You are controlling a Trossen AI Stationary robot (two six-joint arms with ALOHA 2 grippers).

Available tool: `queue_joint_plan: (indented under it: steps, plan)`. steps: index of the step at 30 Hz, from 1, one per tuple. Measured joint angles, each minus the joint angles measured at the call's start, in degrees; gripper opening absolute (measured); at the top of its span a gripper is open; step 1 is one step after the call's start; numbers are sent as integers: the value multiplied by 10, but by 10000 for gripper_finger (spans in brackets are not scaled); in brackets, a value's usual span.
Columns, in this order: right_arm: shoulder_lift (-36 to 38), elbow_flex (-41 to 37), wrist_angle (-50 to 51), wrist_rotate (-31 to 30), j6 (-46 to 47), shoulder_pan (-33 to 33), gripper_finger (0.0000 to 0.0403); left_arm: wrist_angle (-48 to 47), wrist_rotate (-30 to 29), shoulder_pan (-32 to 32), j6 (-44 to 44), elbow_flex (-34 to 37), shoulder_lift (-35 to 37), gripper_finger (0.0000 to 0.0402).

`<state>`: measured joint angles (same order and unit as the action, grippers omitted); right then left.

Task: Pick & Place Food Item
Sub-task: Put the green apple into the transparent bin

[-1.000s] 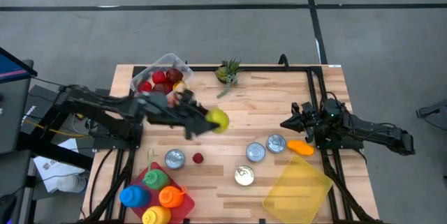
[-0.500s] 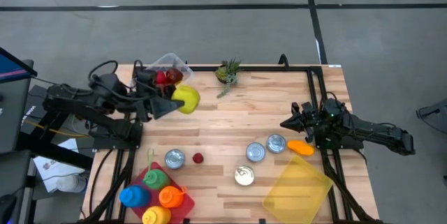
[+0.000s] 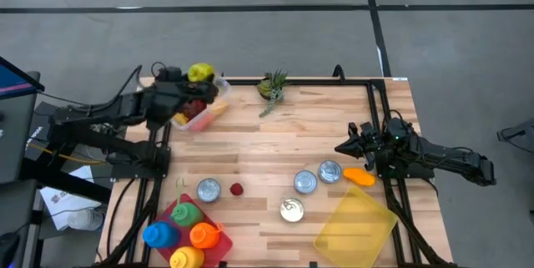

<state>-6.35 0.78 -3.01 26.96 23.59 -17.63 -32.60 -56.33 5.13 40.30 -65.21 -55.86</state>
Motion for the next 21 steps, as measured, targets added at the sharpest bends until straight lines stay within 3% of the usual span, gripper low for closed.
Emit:
queue_joint_plan:
  steps: [5,11,14,21]
  plan:
    - [0,0,0,0,0,0,0,-191,129,115,87,1,-16,333]
    - [0,0,0,0,5,0,0,-362,261,195,150,1,-42,333]
    - [0,0,0,-2,5,-1,0,-415,292,211,160,1,-59,333]
    - [0,0,0,-3,5,-1,0,-424,287,213,143,1,-106,333]
